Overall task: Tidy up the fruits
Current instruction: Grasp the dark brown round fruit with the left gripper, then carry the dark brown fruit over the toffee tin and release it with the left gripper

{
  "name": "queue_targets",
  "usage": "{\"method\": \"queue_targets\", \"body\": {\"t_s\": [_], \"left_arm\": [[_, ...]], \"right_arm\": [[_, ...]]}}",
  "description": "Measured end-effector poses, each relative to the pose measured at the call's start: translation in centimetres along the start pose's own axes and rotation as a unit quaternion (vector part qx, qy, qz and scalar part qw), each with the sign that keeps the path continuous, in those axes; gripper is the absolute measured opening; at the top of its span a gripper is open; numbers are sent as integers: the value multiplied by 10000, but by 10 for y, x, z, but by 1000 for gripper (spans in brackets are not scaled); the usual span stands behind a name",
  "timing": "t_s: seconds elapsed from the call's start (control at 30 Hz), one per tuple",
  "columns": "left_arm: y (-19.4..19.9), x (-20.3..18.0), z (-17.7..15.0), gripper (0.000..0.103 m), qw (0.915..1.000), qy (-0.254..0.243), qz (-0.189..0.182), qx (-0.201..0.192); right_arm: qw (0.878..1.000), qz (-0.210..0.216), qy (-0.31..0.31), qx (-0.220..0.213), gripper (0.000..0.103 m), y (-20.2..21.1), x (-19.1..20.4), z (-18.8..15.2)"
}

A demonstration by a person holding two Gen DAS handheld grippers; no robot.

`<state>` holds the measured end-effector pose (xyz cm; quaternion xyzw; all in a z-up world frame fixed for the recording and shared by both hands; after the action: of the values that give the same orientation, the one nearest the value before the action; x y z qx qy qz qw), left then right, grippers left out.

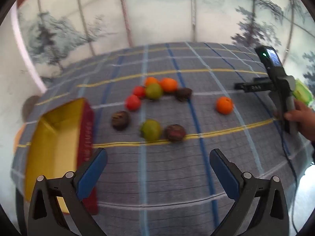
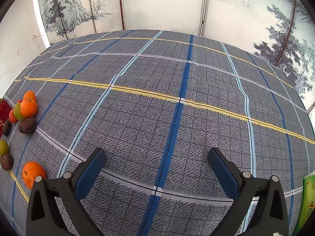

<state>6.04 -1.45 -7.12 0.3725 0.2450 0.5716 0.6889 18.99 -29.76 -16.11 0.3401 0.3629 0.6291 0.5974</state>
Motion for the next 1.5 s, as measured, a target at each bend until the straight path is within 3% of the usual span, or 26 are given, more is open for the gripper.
{"method": "queue_targets", "body": {"t_s": [0.03, 0.13, 0.2, 0.27, 0.33, 0.6, 0.67, 0.97, 1.5], "left_arm": [[-16, -4, 0, 101, 9991, 48, -254, 344], [-31, -15, 7, 98, 9969, 202, -657, 372], [-45, -30, 15, 88, 9966, 72, -594, 560], [-54, -32, 16, 68, 9963, 32, -601, 611], [-69, -32, 16, 58, 9946, 118, -640, 812], [-97, -23, 15, 47, 9903, 388, -835, 1036], [-102, -24, 15, 35, 9887, 380, -941, 1102], [-98, -23, 18, 34, 9867, 513, -1191, 977], [-22, -22, 2, 34, 9919, 549, -1022, 522]], "right_arm": [[10000, -34, 28, 0, 103, 0, 0, 0], [10000, -32, -2, 37, 103, 1, 0, -2], [10000, -63, -40, 35, 103, 1, -1, -2], [10000, -41, -35, 32, 103, 1, -1, -2], [10000, -44, -25, 33, 103, 4, 0, -4], [10000, -37, -34, 9, 103, 3, -1, -2], [10000, -37, -34, 8, 103, 3, -1, -2], [10000, -28, -34, 11, 103, 3, -1, -2], [10000, -25, -30, 10, 103, 4, -2, -4]]}}
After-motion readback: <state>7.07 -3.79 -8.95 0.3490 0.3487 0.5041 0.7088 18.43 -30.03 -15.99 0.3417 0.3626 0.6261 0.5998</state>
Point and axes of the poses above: each gripper's, at about its wrist camera, not at the fingertips, and y roughly against the way its jaws point, x to its left, z to its top, the point moved 9 cm from there along -y, roughly the way its jaws point, and after that the axes turned 5 degrees about x, right-handed, at the moved point
